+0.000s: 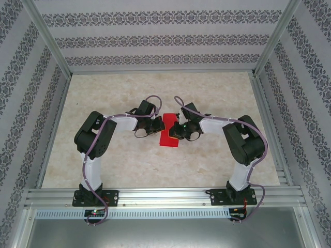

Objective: Fold a paper plane with a square sheet of paper (pick it up from the middle)
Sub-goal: Fold the square sheet of paper in half at the center of the table.

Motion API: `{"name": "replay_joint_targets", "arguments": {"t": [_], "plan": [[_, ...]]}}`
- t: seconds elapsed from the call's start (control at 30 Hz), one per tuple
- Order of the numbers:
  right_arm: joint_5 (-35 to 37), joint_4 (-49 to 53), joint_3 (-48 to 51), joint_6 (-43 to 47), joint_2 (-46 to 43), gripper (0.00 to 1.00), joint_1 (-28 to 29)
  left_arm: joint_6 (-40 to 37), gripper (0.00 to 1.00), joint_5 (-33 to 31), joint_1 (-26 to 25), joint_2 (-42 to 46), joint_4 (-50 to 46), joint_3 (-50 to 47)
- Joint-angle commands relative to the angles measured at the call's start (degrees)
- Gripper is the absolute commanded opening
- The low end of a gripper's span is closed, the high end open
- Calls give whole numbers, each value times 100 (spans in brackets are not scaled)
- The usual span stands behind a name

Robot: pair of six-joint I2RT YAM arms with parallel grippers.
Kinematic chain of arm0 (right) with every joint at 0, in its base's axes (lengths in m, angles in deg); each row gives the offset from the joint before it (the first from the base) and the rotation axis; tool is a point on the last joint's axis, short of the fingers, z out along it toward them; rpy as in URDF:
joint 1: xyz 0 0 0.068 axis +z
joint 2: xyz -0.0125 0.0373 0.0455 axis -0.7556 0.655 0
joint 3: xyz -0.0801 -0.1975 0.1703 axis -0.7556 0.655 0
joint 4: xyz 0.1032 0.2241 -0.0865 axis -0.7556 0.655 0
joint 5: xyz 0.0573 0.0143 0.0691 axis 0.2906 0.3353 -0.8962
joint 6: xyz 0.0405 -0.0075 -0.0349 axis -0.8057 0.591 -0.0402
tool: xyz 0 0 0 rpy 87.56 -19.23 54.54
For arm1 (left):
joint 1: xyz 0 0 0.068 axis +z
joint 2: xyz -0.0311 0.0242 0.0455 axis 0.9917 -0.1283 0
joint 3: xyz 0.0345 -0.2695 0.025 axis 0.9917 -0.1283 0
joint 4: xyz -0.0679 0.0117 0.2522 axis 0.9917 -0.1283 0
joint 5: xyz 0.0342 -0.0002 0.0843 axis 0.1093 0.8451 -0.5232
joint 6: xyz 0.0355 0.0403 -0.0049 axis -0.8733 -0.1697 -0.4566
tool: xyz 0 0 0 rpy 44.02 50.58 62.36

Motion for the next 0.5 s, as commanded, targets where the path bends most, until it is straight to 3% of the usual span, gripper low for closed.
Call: {"name": "replay_joint_targets", "arguments": {"t": [0.0,0.47], "plan": [[-10,-75,361,251,-47,9,36,23,0,-867,-56,-888,-1450,-512],[108,-277,1803,359,-1017,8,-23,-20,0,-874,-59,-906,-1451,-504]]}}
